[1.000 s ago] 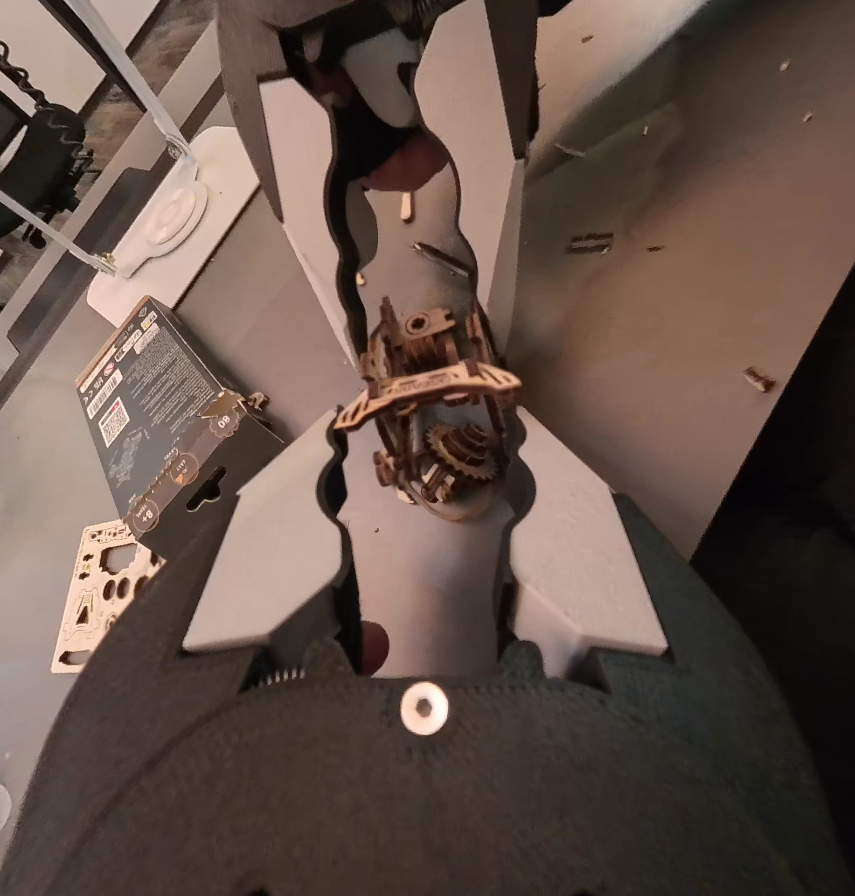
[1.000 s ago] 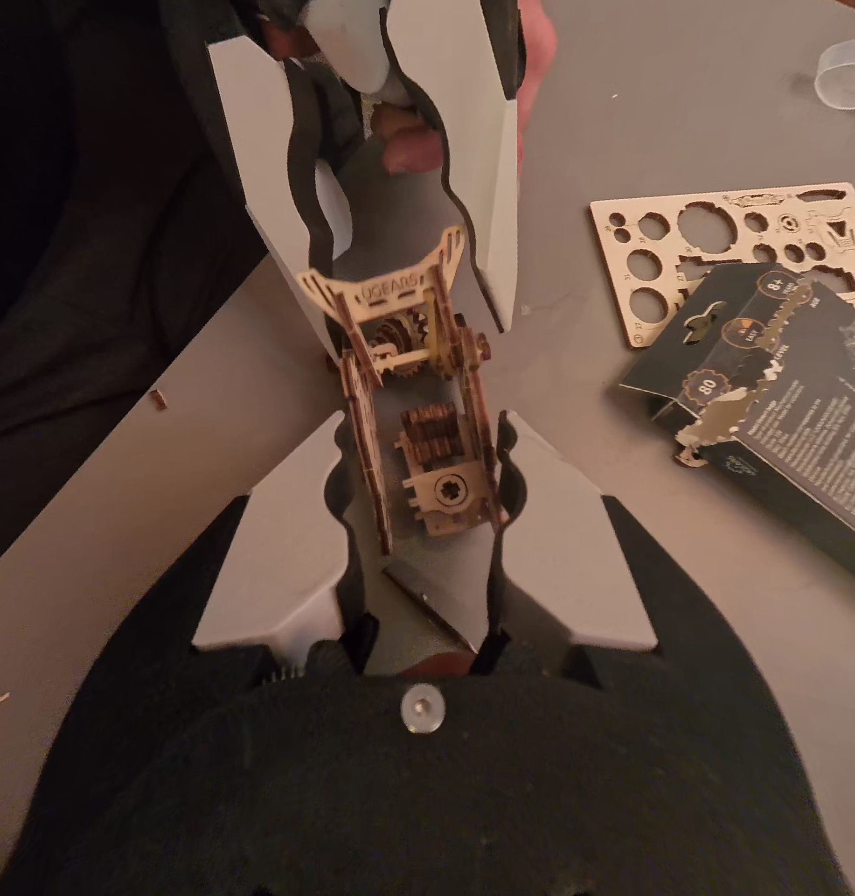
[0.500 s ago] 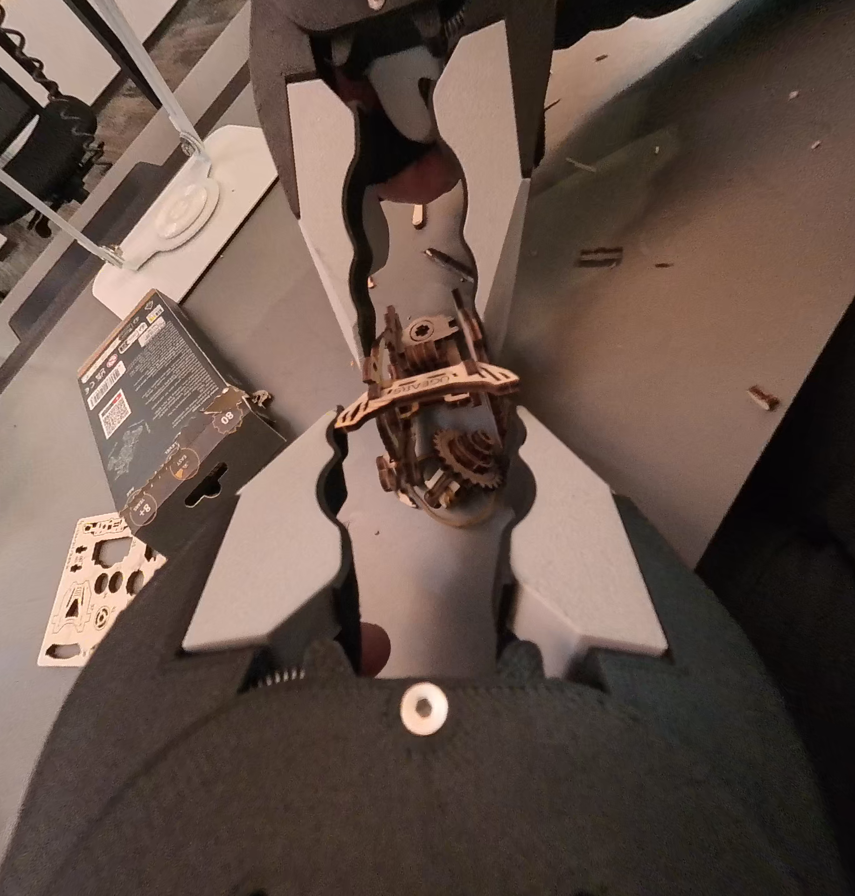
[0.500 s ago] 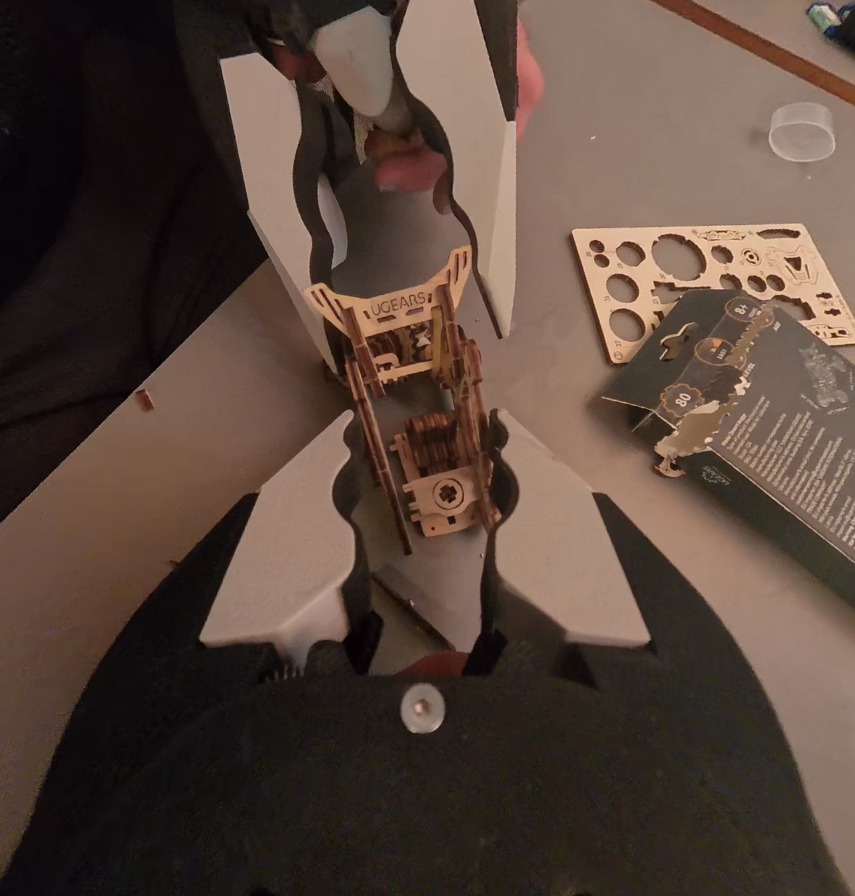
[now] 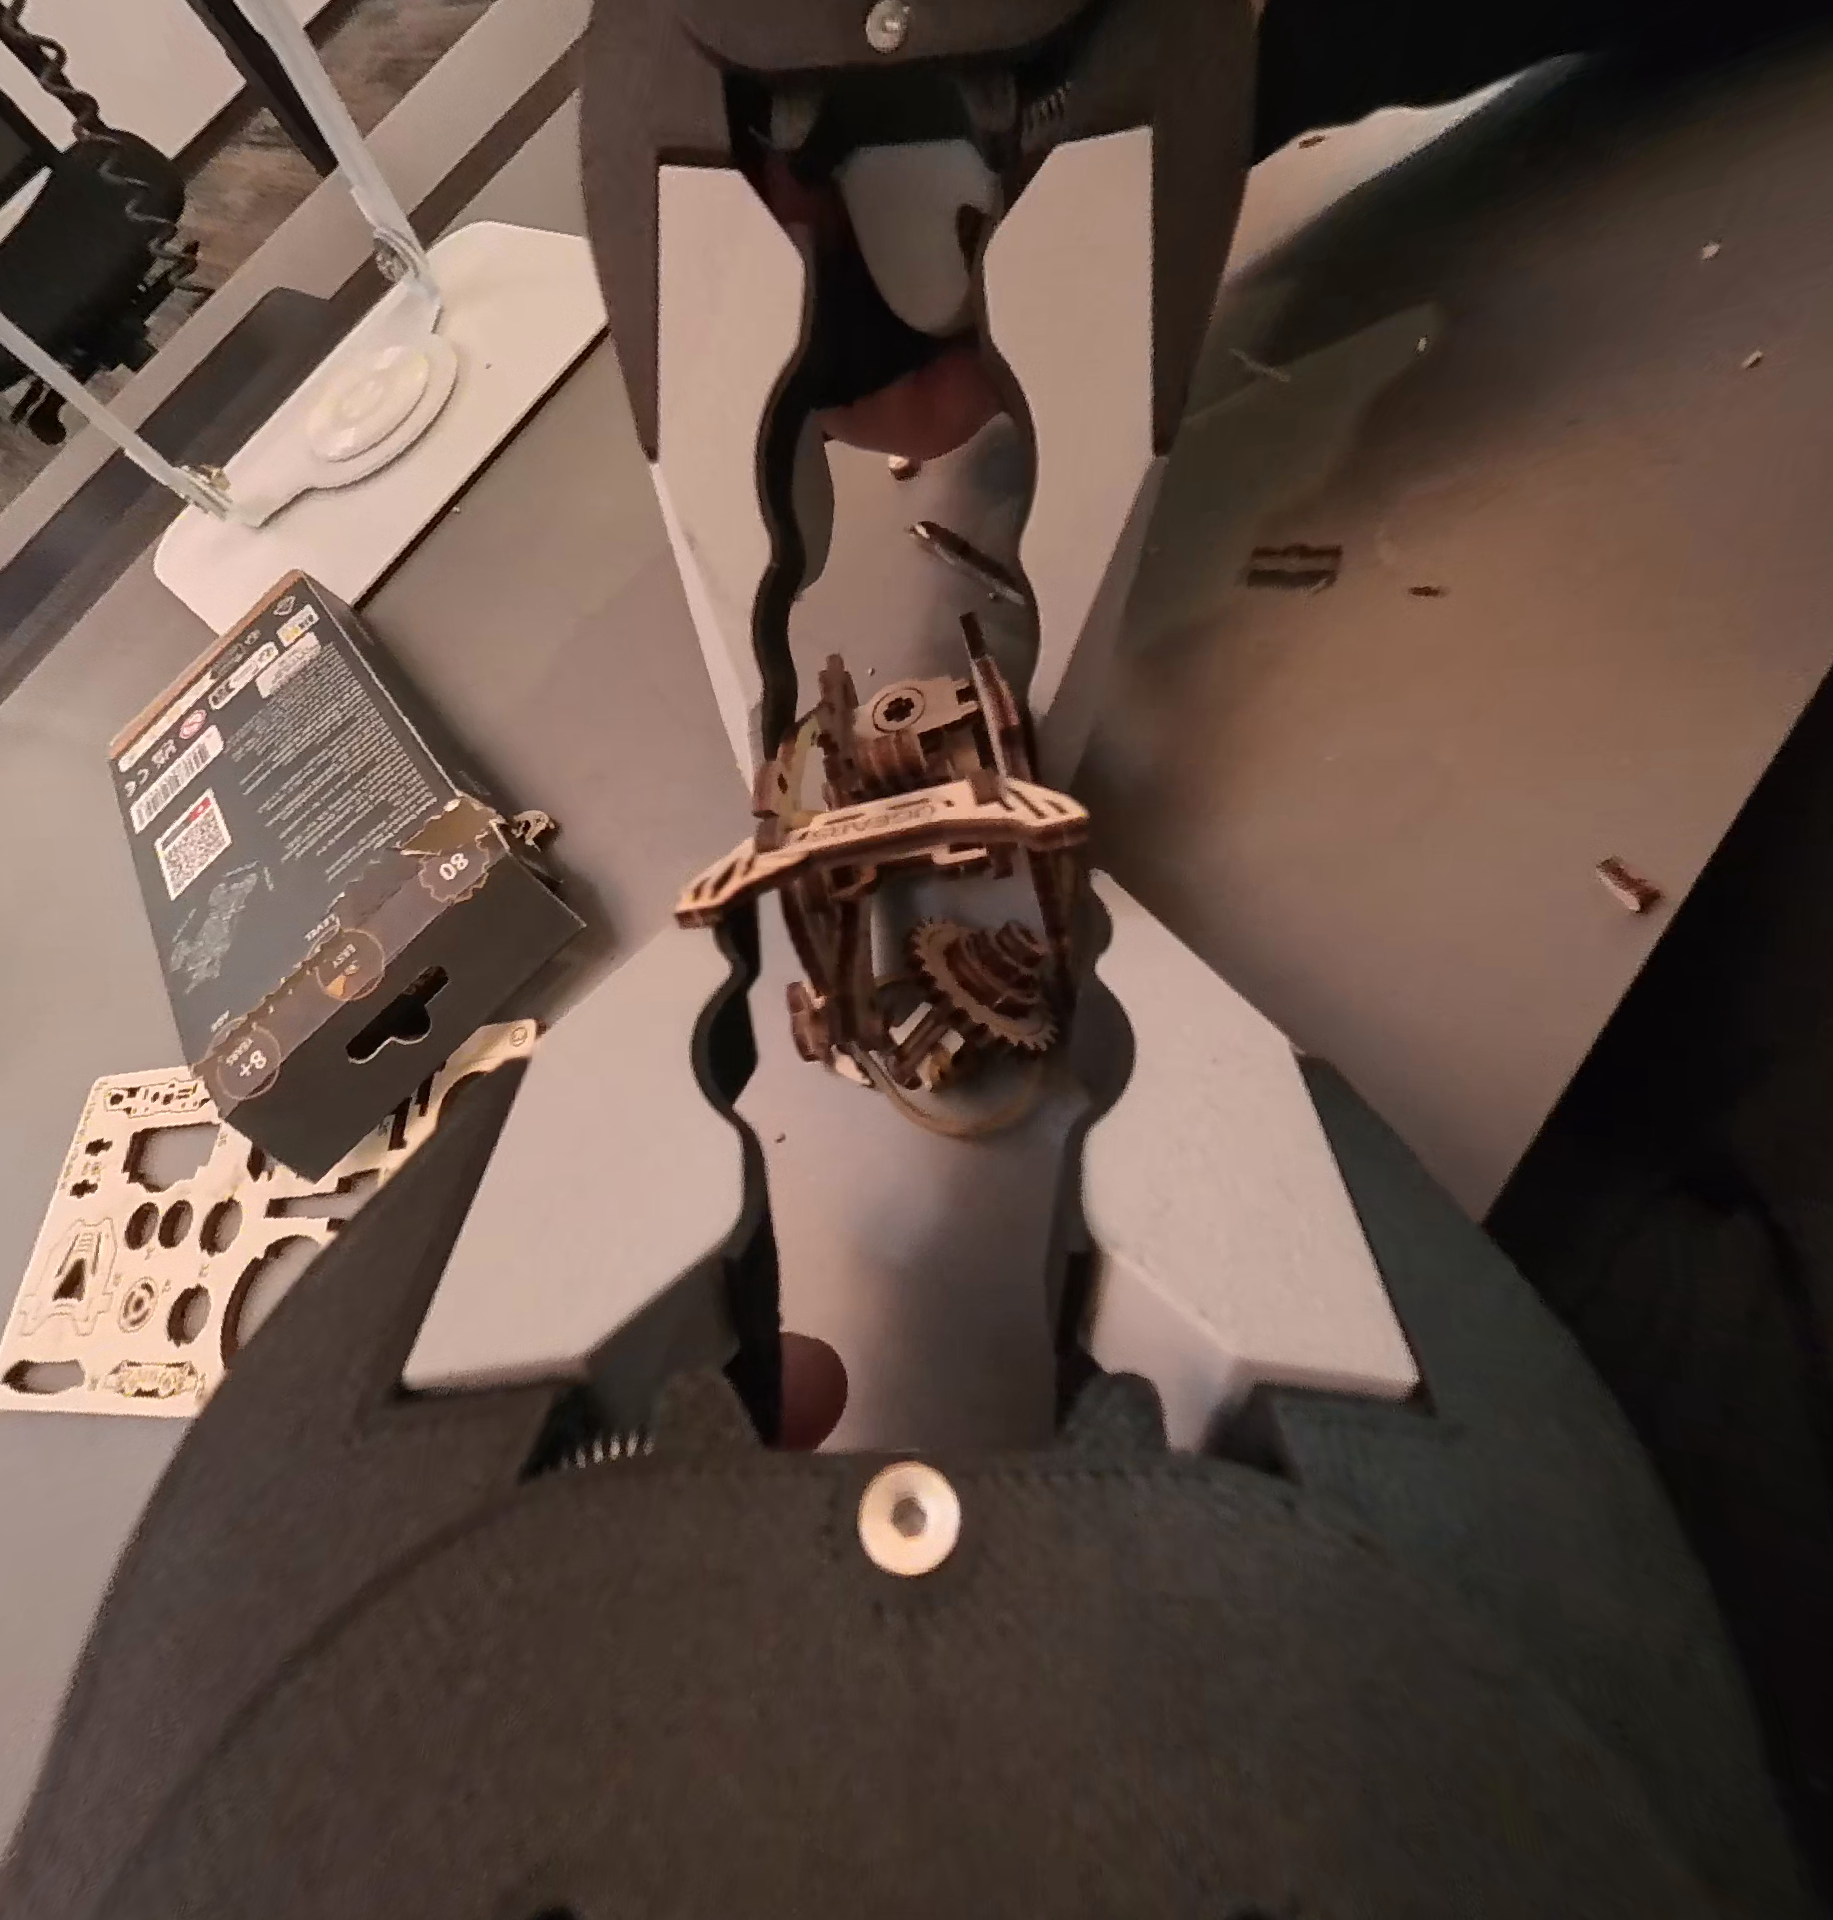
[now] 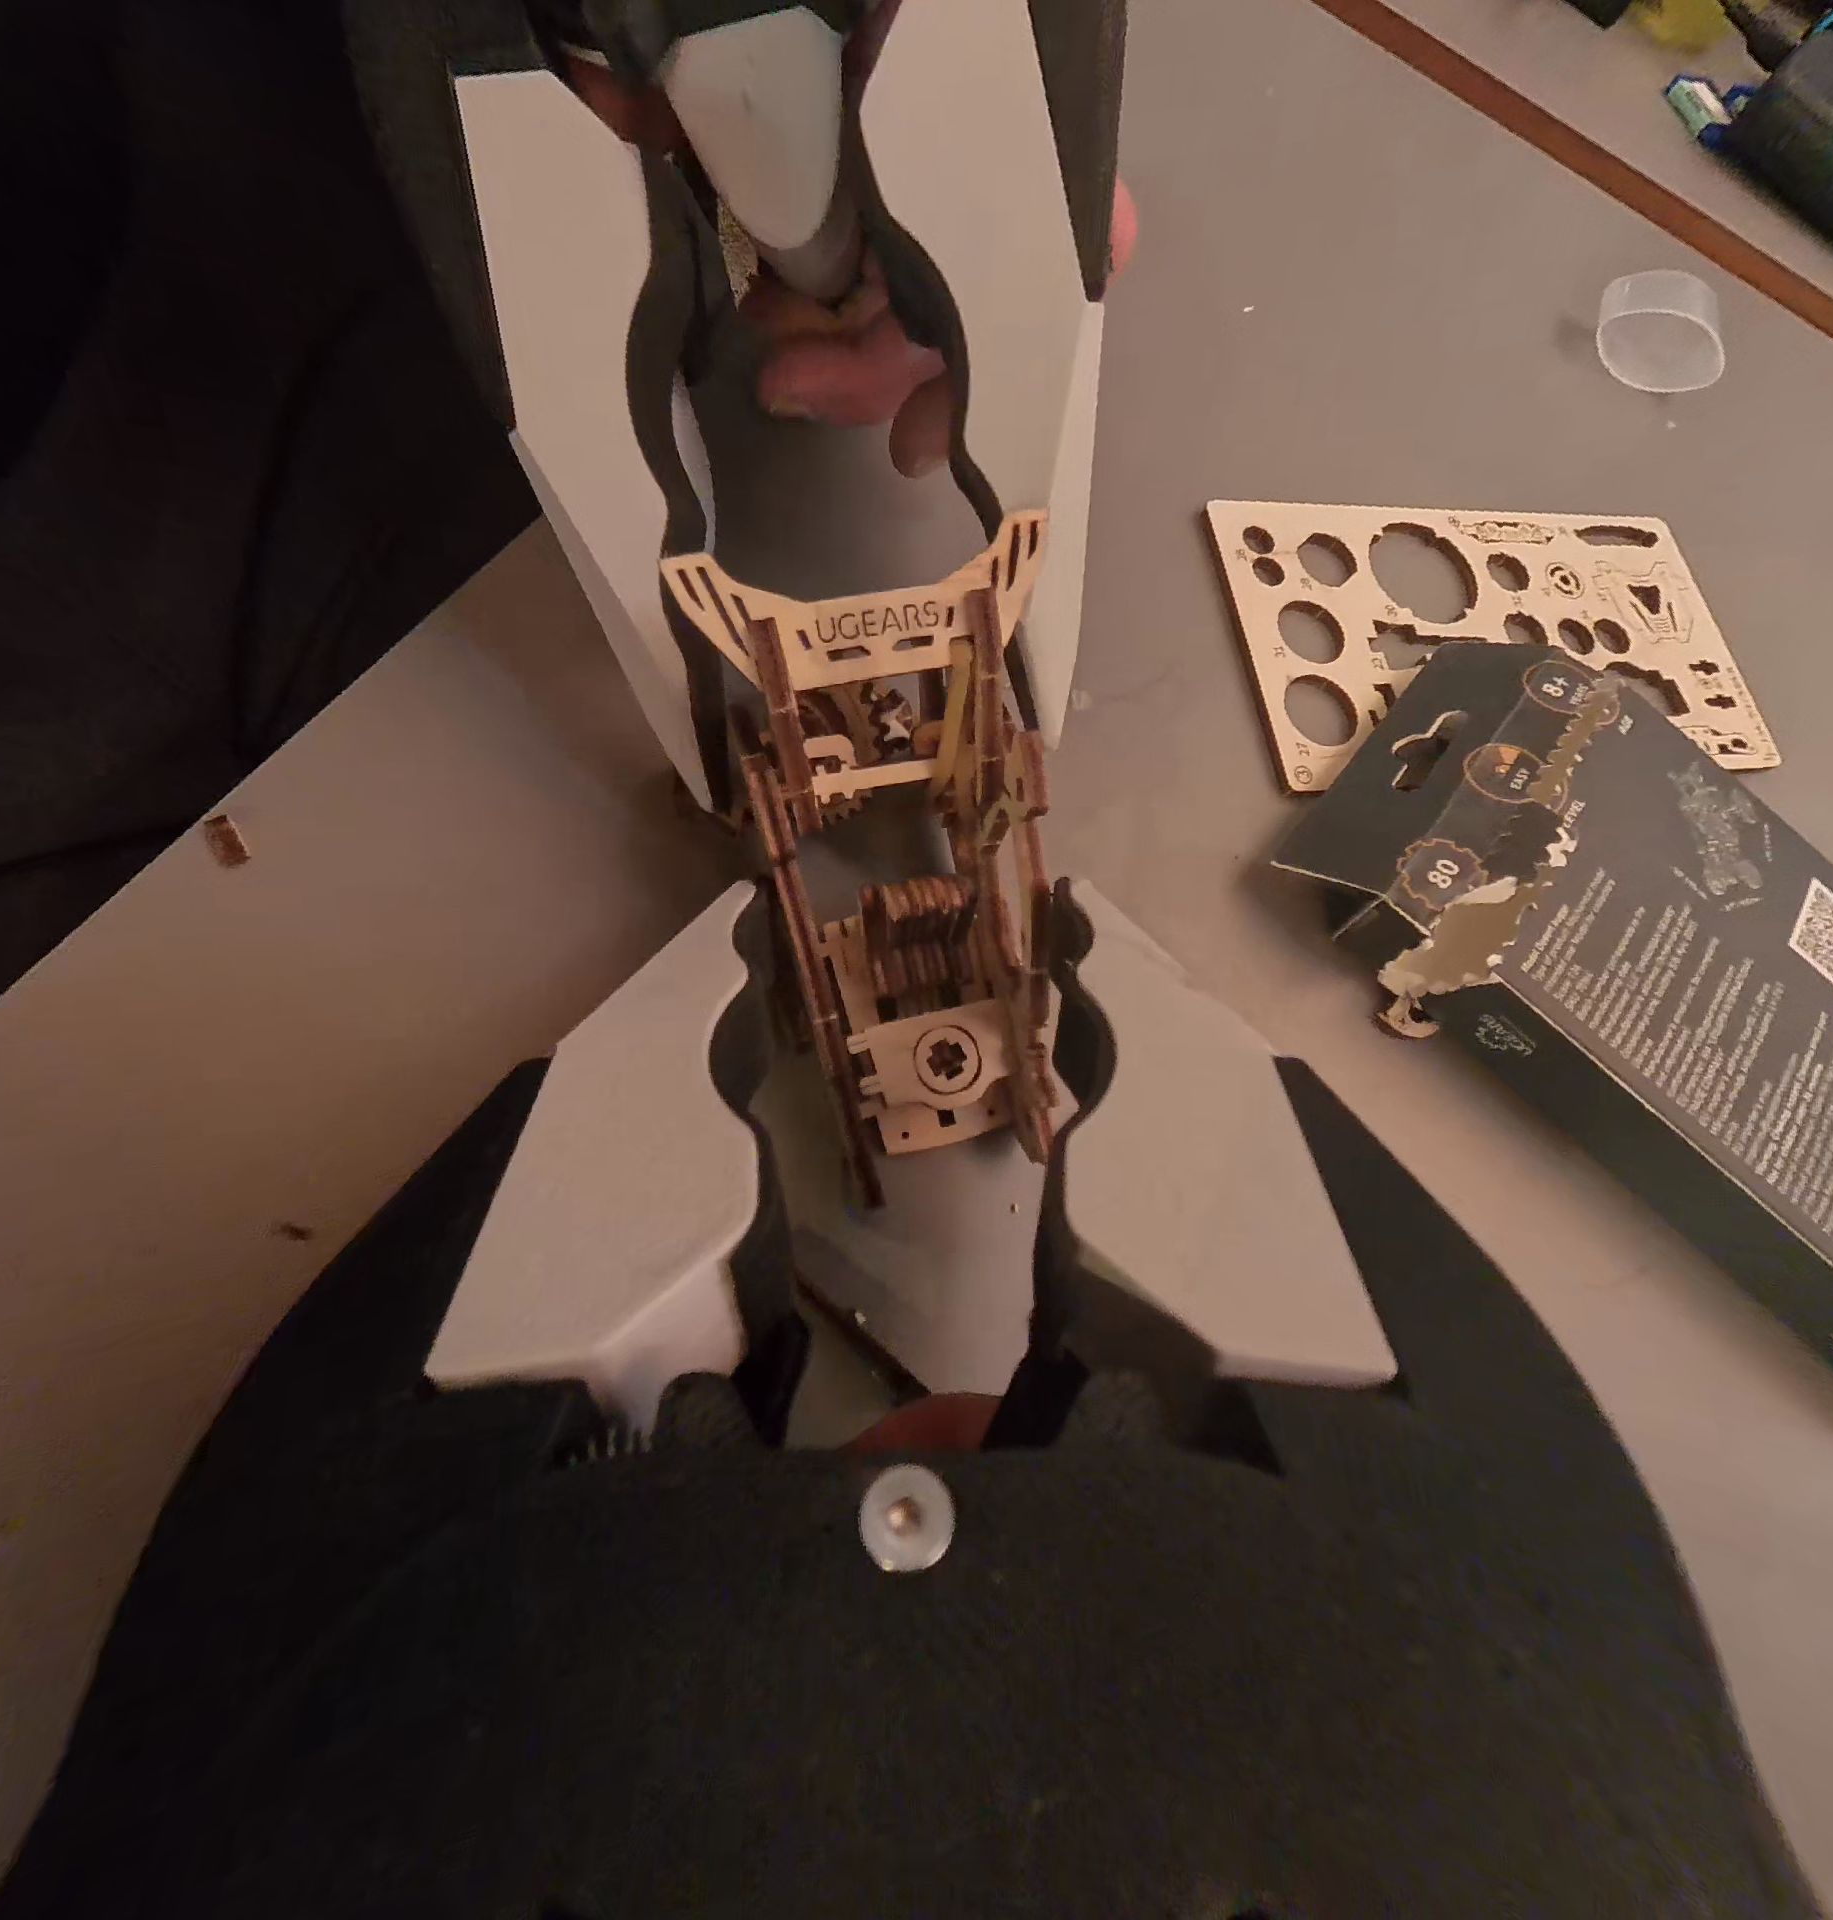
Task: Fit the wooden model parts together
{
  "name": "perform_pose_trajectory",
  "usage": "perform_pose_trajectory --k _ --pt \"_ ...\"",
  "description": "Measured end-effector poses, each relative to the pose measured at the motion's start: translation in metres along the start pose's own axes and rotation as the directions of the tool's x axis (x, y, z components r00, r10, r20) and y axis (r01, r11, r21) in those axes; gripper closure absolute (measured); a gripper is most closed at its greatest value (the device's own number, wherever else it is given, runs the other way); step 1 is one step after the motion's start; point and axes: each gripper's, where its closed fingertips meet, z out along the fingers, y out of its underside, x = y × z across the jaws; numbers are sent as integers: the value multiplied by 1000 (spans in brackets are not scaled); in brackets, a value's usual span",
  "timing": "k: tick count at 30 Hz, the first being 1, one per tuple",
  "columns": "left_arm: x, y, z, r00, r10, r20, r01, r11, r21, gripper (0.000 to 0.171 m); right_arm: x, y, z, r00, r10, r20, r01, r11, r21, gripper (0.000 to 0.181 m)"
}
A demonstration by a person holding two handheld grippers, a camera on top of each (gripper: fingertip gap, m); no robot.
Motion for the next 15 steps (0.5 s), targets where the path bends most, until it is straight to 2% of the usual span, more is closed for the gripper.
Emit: perform_pose_trajectory --k 2,8,10,11,15 --pt "-3 0 0 1000 -12 6 12 1000 -3 100 0 0 0 1000 -1 -5 1 1000 -1 132" --pt "-14 -8 -18 1000 -26 8 26 1000 10 93 4 1 -6 1000 8 -19 -8 1000 -7 117" --pt "-17 -11 -23 999 -44 -32 44 999 -2 99 9 -1 -17 999 28 -33 -28 1000 2 115" --pt "-20 -10 -25 998 -44 -39 44 999 -15 105 11 0 -23 999 27 -47 -27 1000 -4 120" --pt "-33 -1 -30 997 42 -63 -48 995 -87 126 12 1 -38 994 39 -105 -43 999 -33 133"
